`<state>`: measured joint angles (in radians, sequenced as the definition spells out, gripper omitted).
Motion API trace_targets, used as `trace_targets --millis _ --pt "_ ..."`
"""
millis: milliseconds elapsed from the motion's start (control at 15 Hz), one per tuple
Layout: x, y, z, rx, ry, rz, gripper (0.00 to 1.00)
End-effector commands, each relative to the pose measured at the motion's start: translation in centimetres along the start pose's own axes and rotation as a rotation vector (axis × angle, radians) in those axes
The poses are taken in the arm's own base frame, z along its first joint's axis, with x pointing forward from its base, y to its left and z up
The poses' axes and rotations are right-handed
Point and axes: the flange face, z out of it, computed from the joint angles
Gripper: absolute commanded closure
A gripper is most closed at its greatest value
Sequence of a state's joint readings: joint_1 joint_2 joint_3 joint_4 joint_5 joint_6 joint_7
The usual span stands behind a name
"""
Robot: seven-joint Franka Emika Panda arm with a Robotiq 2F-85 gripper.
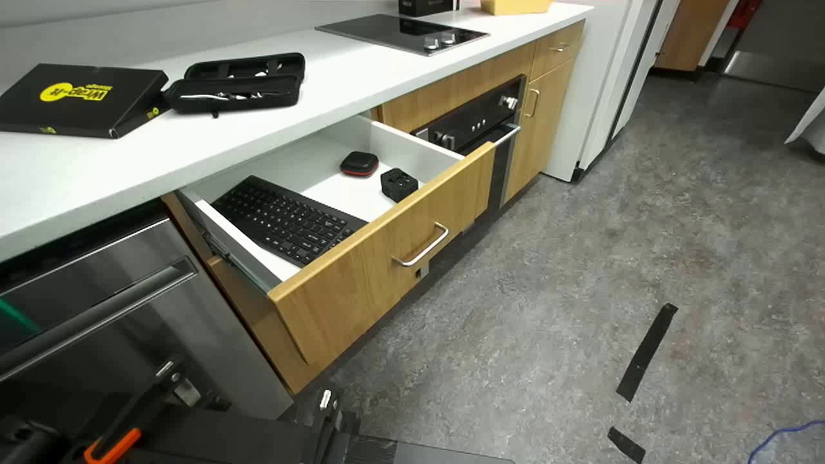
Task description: Close the top drawer of the kitchen unit
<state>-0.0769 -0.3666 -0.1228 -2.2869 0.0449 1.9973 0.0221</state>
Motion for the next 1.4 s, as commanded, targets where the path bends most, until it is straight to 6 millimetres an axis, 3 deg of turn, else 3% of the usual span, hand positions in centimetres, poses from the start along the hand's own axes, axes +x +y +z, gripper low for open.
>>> trace_targets --millis 0,333,400,533,867,933,1067,1333 --pt "0.0 0.0 0.0 0.0 -0.002 0.0 0.0" --pt "-0.2 0.1 0.1 -0.017 -0.044 -0.002 0.0" --pt "-2.5 5.1 4.2 -0.087 -0.098 -0.025 0.0" --pt "-3.3 7.8 6.6 -0.176 -0.159 -0.008 0.0" --pt "-8.1 18.3 15.5 -0.26 -0.323 0.09 0.0" --pt "-6.8 15.5 13.0 -0.242 -0.291 0.087 0.0" --pt "-7.5 16.9 14.4 -0.239 -0.316 0.107 0.0" --pt "-6.8 15.7 13.7 -0.249 -0.295 0.082 0.0"
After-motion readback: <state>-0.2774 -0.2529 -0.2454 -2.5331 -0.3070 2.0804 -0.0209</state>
